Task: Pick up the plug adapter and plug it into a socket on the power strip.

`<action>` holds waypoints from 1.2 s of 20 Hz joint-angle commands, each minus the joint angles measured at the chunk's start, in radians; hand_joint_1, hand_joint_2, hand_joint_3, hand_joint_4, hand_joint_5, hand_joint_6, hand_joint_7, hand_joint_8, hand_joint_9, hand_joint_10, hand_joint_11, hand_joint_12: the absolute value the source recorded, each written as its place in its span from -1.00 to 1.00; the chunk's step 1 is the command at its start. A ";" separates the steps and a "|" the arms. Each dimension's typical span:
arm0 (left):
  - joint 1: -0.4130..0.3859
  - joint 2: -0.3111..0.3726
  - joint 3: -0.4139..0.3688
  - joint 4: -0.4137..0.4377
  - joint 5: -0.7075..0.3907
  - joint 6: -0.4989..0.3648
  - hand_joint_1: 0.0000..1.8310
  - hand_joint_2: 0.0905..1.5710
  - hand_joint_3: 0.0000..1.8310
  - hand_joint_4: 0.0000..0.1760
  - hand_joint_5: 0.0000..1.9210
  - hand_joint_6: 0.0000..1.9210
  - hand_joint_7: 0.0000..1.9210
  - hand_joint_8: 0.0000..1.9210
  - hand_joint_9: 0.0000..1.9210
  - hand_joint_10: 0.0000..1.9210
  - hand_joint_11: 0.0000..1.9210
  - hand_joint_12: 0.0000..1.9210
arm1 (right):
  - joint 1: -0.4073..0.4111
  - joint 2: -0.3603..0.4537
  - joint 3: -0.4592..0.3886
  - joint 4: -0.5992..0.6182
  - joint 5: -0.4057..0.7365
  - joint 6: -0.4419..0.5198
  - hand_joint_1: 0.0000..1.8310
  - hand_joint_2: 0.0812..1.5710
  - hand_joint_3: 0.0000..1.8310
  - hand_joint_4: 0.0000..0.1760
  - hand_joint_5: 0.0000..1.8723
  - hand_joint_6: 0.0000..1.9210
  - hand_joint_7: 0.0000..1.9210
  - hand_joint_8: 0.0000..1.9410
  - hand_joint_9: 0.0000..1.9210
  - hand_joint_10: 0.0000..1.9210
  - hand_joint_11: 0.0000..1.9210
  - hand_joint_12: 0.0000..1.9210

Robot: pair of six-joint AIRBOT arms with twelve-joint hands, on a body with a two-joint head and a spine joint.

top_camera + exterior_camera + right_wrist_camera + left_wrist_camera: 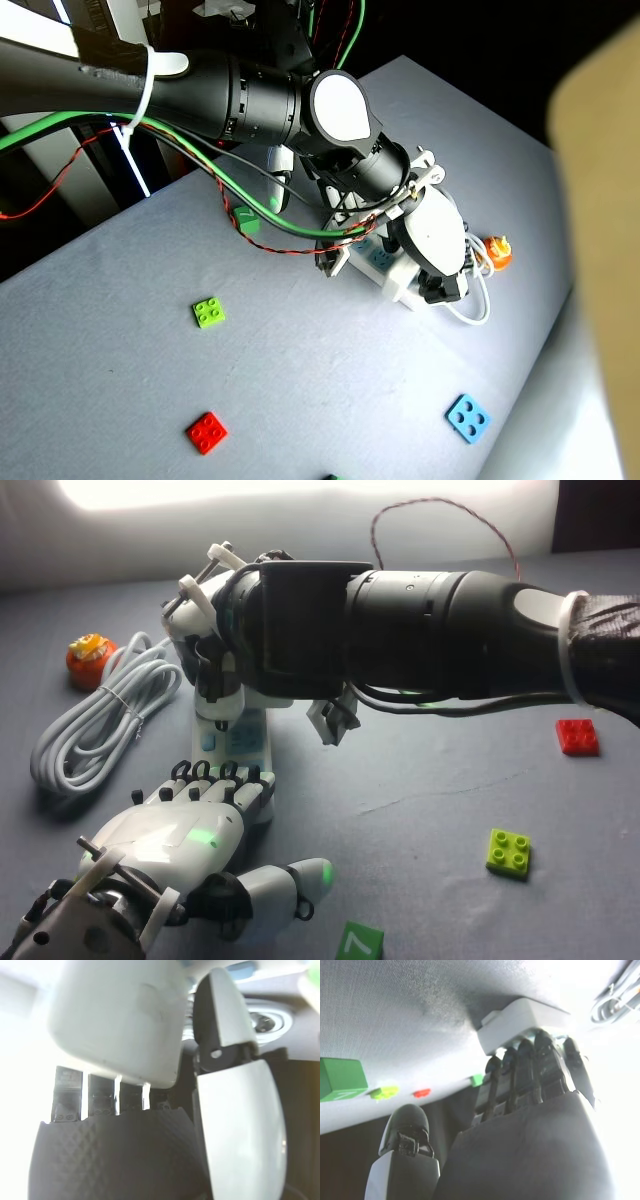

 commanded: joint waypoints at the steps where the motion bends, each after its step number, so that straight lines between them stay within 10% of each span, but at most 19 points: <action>1: 0.000 0.003 -0.001 0.004 -0.005 -0.008 -1.00 0.56 -1.00 -1.00 -0.90 -1.00 -0.89 -1.00 -0.92 -1.00 -1.00 -0.78 | 0.017 0.011 -0.001 -0.042 0.044 0.006 0.10 0.28 -1.00 -1.00 -0.28 -1.00 -0.23 -1.00 -0.26 -1.00 -0.89 0.35; 8: -0.011 0.007 -0.001 0.004 -0.005 -0.007 -1.00 0.55 -1.00 -1.00 -0.90 -1.00 -0.89 -1.00 -0.92 -1.00 -1.00 -0.78 | 0.069 0.116 -0.095 -0.042 0.141 0.045 0.04 0.19 -1.00 -1.00 -0.55 -1.00 -0.48 -1.00 -0.52 -1.00 -1.00 0.18; 17: -0.087 0.069 -0.015 0.004 0.040 0.012 -1.00 0.55 -1.00 -1.00 -0.91 -1.00 -0.89 -1.00 -0.90 -1.00 -1.00 -0.71 | 0.103 0.471 -0.431 -0.046 0.255 0.044 -0.17 0.16 -1.00 -1.00 -0.90 -1.00 -0.90 -1.00 -0.91 -1.00 -1.00 -0.64; 24: -0.183 0.160 -0.018 0.003 0.136 0.043 -0.91 0.47 -1.00 -1.00 -0.80 -0.98 -0.66 -0.97 -0.70 -0.96 -1.00 -0.34 | 0.102 0.702 -0.625 -0.047 0.294 0.017 -0.34 0.03 -1.00 -1.00 -0.86 -0.99 -0.84 -0.99 -0.88 -0.99 -1.00 -0.64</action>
